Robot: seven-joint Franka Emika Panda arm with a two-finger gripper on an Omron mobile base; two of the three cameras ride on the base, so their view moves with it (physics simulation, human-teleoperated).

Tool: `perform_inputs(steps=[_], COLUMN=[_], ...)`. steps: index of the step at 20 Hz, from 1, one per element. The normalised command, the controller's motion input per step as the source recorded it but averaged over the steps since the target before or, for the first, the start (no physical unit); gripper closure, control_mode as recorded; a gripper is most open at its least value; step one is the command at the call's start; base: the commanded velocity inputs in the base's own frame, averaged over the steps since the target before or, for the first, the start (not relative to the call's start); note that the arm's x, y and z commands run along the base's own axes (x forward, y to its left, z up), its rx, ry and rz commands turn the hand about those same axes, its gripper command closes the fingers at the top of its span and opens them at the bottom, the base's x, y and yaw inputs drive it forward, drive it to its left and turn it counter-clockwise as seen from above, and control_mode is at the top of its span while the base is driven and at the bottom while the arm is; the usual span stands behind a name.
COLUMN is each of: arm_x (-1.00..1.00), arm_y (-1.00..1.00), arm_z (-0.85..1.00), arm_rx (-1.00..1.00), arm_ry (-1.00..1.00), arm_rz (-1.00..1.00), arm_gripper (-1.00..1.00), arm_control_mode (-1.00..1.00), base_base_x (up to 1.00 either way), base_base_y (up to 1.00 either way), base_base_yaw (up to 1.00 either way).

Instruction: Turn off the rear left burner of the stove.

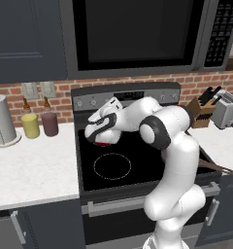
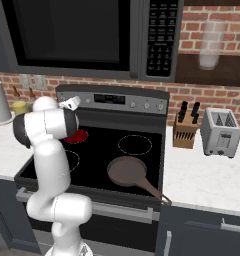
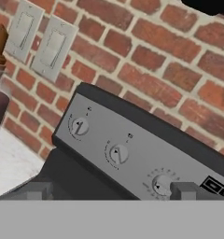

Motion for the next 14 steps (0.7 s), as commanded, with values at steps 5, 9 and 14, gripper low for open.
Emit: perform_inputs(steps=[5,9,14], arm_x=[0.21,0.27,0.26], arm_y=[0.0,0.0,0.0], arm_z=[-0.05,-0.11,-0.13], arm_rx=[0.0,-0.01,-0.02], arm_ry=[-0.03,-0.02,-0.02], arm_rz=[0.0,0.0,0.0], arm_gripper=[-1.0,-1.0,-1.0], arm_control_mode=[-1.0,-1.0,-1.0], base_base_x=[0.0,0.0,0.0], base_base_y=[0.0,0.0,0.0], base_base_yaw=[0.0,0.0,0.0])
